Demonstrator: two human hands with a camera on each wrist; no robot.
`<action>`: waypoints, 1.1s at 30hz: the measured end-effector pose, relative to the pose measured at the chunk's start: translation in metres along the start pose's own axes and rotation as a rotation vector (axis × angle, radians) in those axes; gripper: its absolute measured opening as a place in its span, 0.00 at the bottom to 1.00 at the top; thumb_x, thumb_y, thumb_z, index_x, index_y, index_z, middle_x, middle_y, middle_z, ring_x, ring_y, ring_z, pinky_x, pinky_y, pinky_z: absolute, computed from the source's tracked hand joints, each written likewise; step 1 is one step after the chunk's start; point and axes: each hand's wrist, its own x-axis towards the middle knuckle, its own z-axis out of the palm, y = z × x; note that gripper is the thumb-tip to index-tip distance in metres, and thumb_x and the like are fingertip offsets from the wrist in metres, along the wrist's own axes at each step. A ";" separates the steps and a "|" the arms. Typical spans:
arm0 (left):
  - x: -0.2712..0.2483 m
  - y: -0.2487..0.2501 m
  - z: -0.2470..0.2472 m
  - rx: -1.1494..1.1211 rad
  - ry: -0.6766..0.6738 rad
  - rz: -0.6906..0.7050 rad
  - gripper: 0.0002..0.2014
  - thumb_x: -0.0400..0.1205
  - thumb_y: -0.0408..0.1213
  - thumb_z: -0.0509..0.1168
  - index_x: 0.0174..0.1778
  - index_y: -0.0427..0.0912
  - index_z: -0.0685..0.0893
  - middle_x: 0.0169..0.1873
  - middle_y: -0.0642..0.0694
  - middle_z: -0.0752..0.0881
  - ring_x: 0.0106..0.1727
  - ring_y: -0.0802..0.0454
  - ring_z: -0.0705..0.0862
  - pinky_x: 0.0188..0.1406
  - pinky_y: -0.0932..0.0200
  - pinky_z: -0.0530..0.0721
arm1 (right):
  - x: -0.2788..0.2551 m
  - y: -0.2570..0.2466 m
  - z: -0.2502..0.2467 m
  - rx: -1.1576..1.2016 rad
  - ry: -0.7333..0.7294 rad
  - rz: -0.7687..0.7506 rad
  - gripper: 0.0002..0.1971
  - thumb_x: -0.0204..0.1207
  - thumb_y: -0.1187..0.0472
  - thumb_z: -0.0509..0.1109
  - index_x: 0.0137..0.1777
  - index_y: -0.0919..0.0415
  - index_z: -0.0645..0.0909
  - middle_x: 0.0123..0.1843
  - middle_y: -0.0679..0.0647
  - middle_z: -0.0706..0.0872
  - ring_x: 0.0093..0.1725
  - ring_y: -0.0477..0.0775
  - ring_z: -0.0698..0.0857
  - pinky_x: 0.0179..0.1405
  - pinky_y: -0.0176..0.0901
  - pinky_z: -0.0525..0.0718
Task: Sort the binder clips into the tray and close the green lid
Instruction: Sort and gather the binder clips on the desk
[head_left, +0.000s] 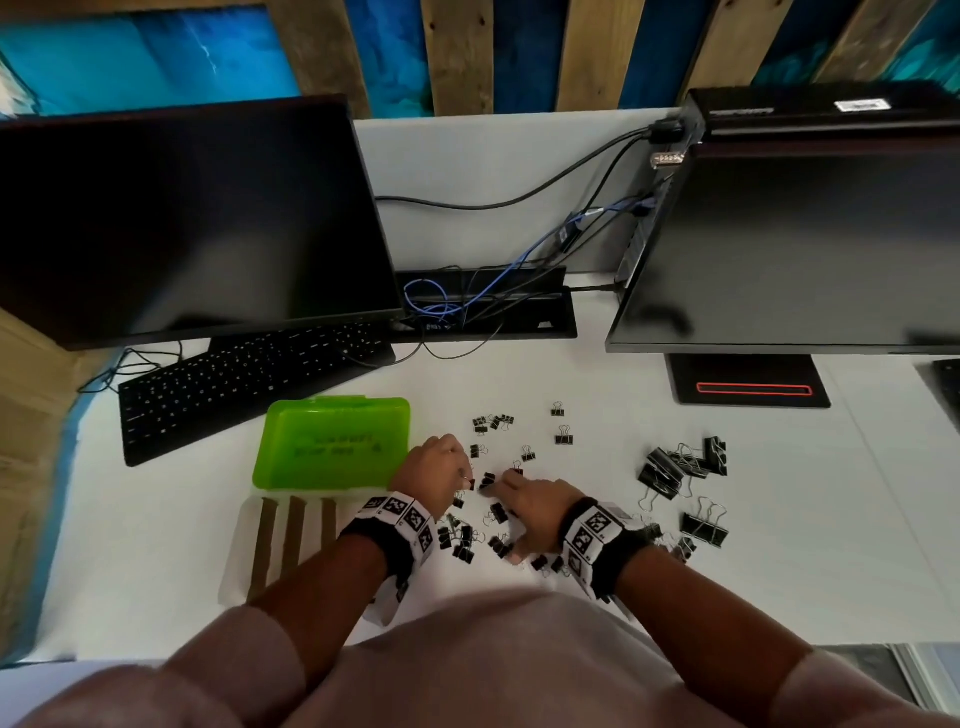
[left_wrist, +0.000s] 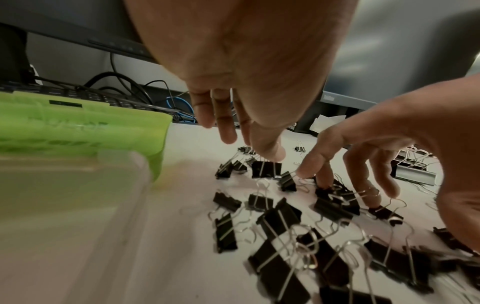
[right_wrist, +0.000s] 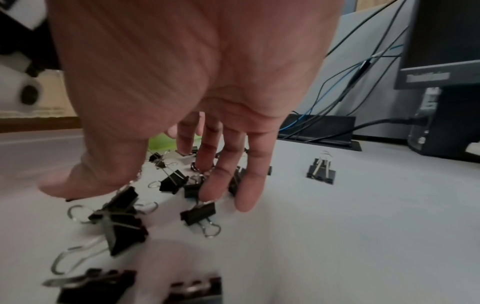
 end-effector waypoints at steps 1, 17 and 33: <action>0.001 0.001 0.000 -0.021 -0.008 -0.010 0.03 0.77 0.34 0.69 0.41 0.47 0.86 0.51 0.52 0.81 0.52 0.52 0.80 0.52 0.57 0.79 | 0.002 -0.004 0.001 -0.029 0.002 -0.010 0.47 0.61 0.47 0.80 0.77 0.48 0.58 0.73 0.48 0.69 0.62 0.59 0.81 0.52 0.56 0.81; -0.008 0.004 0.006 -0.079 -0.266 -0.047 0.15 0.75 0.26 0.67 0.56 0.46 0.82 0.55 0.45 0.81 0.52 0.47 0.83 0.53 0.56 0.81 | -0.004 0.013 0.007 -0.032 0.136 -0.010 0.16 0.75 0.70 0.62 0.61 0.56 0.74 0.60 0.56 0.82 0.53 0.63 0.84 0.50 0.52 0.84; -0.002 0.012 0.006 0.093 -0.311 0.190 0.12 0.73 0.27 0.67 0.51 0.43 0.84 0.52 0.46 0.80 0.55 0.47 0.82 0.54 0.54 0.80 | -0.001 -0.017 -0.009 -0.101 0.013 -0.195 0.10 0.77 0.68 0.63 0.56 0.64 0.80 0.61 0.62 0.79 0.52 0.65 0.84 0.49 0.50 0.80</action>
